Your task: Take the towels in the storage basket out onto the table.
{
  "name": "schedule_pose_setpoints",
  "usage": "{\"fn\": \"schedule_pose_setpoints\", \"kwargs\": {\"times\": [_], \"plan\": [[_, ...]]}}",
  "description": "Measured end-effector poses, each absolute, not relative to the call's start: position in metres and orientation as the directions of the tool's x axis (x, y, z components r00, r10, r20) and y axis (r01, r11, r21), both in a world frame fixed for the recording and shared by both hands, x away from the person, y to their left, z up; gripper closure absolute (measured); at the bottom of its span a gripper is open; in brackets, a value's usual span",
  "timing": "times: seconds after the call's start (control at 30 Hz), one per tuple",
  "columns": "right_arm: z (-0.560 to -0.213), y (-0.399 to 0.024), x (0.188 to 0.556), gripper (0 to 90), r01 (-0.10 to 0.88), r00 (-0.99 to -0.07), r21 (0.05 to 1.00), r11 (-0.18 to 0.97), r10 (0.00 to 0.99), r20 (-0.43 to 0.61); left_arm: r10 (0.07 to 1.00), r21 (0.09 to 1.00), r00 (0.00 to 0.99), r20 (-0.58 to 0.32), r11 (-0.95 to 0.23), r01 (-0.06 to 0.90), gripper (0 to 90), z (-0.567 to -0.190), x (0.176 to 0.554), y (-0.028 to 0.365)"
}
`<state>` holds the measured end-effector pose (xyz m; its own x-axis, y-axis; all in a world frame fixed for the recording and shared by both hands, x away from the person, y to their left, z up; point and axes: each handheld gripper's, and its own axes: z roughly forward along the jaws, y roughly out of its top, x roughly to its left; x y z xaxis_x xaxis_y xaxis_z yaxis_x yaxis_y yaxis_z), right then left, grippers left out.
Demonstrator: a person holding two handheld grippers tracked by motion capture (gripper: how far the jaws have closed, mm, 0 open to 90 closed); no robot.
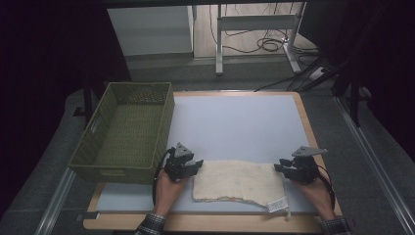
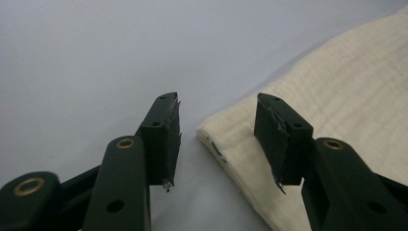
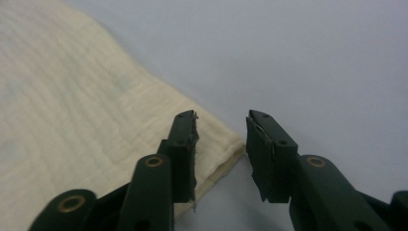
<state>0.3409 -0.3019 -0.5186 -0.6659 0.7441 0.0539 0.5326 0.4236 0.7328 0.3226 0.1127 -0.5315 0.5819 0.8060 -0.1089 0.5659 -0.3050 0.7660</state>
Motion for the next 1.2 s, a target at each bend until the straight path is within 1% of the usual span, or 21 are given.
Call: {"fn": "schedule_pose_setpoints", "kwargs": {"times": [0.03, 0.07, 0.13, 0.2, 0.27, 0.33, 0.4, 0.53, 0.57, 0.6, 0.67, 0.7, 0.73, 0.77, 0.8, 0.83, 1.03, 1.13, 1.2], "plan": [[-0.521, -0.300, 0.341, 73.2, 0.539, -0.664, 0.725, 0.427, 0.746, 0.055, 0.806, 0.765, 0.582, -0.107, -0.307, 0.566, 51.8, -0.532, 0.322, 0.112], [-0.523, -0.299, 0.341, 85.0, 0.524, -0.660, 0.733, 0.434, 0.751, 0.028, 0.806, 0.765, 0.582, -0.106, -0.308, 0.566, 51.8, -0.532, 0.322, 0.112], [-0.520, -0.299, 0.344, 88.4, 0.536, -0.659, 0.730, 0.424, 0.751, 0.048, 0.807, 0.767, 0.581, -0.110, -0.303, 0.566, 51.8, -0.532, 0.322, 0.113], [-0.516, -0.299, 0.347, 88.5, 0.519, -0.645, 0.739, 0.431, 0.764, 0.007, 0.807, 0.768, 0.581, -0.110, -0.302, 0.565, 51.8, -0.531, 0.323, 0.113], [-0.512, -0.301, 0.352, 88.5, 0.514, -0.630, 0.751, 0.415, 0.777, 0.001, 0.806, 0.773, 0.582, -0.109, -0.299, 0.559, 51.9, -0.529, 0.322, 0.113], [-0.511, -0.302, 0.356, 88.4, 0.511, -0.623, 0.747, 0.425, 0.782, -0.019, 0.806, 0.773, 0.582, -0.105, -0.302, 0.558, 52.3, -0.529, 0.323, 0.112], [-0.512, -0.302, 0.358, 86.6, 0.523, -0.624, 0.743, 0.417, 0.781, 0.000, 0.806, 0.772, 0.582, -0.108, -0.301, 0.561, 52.6, -0.529, 0.325, 0.112], [-0.514, -0.302, 0.352, 73.2, 0.536, -0.622, 0.744, 0.398, 0.782, 0.030, 0.808, 0.756, 0.579, -0.109, -0.311, 0.576, 53.6, -0.532, 0.334, 0.109], [-0.514, -0.302, 0.350, 70.4, 0.545, -0.624, 0.739, 0.396, 0.781, 0.041, 0.809, 0.748, 0.578, -0.110, -0.316, 0.584, 54.1, -0.533, 0.336, 0.108], [-0.515, -0.301, 0.349, 69.6, 0.545, -0.626, 0.737, 0.400, 0.779, 0.041, 0.809, 0.737, 0.577, -0.107, -0.325, 0.592, 55.4, -0.536, 0.338, 0.107], [-0.517, -0.300, 0.348, 71.7, 0.546, -0.626, 0.730, 0.411, 0.779, 0.030, 0.806, 0.727, 0.584, -0.097, -0.343, 0.595, 58.4, -0.541, 0.338, 0.105], [-0.519, -0.299, 0.349, 82.8, 0.551, -0.630, 0.722, 0.418, 0.776, 0.032, 0.799, 0.733, 0.592, -0.106, -0.340, 0.590, 62.4, -0.542, 0.337, 0.105], [-0.520, -0.298, 0.350, 87.5, 0.543, -0.633, 0.722, 0.429, 0.774, 0.017, 0.794, 0.733, 0.597, -0.117, -0.336, 0.591, 68.4, -0.542, 0.336, 0.106], [-0.520, -0.297, 0.352, 88.2, 0.541, -0.638, 0.722, 0.432, 0.769, 0.017, 0.782, 0.731, 0.610, -0.127, -0.342, 0.590, 73.3, -0.541, 0.336, 0.106], [-0.520, -0.296, 0.356, 88.9, 0.548, -0.637, 0.718, 0.429, 0.771, 0.025, 0.783, 0.734, 0.612, -0.115, -0.348, 0.583, 81.6, -0.540, 0.334, 0.106], [-0.519, -0.294, 0.360, 89.0, 0.544, -0.635, 0.717, 0.435, 0.773, 0.012, 0.781, 0.737, 0.614, -0.110, -0.350, 0.578, 84.3, -0.539, 0.333, 0.107], [-0.516, -0.284, 0.386, 89.1, 0.528, -0.630, 0.723, 0.446, 0.776, -0.018, 0.783, 0.752, 0.614, -0.103, -0.343, 0.564, 86.1, -0.533, 0.322, 0.111], [-0.517, -0.279, 0.401, 89.0, 0.532, -0.625, 0.728, 0.431, 0.780, -0.005, 0.788, 0.755, 0.607, -0.108, -0.333, 0.566, 86.1, -0.533, 0.313, 0.115], [-0.520, -0.275, 0.409, 88.8, 0.539, -0.633, 0.715, 0.445, 0.774, -0.004, 0.791, 0.761, 0.602, -0.111, -0.322, 0.564, 85.0, -0.535, 0.312, 0.118]]}}
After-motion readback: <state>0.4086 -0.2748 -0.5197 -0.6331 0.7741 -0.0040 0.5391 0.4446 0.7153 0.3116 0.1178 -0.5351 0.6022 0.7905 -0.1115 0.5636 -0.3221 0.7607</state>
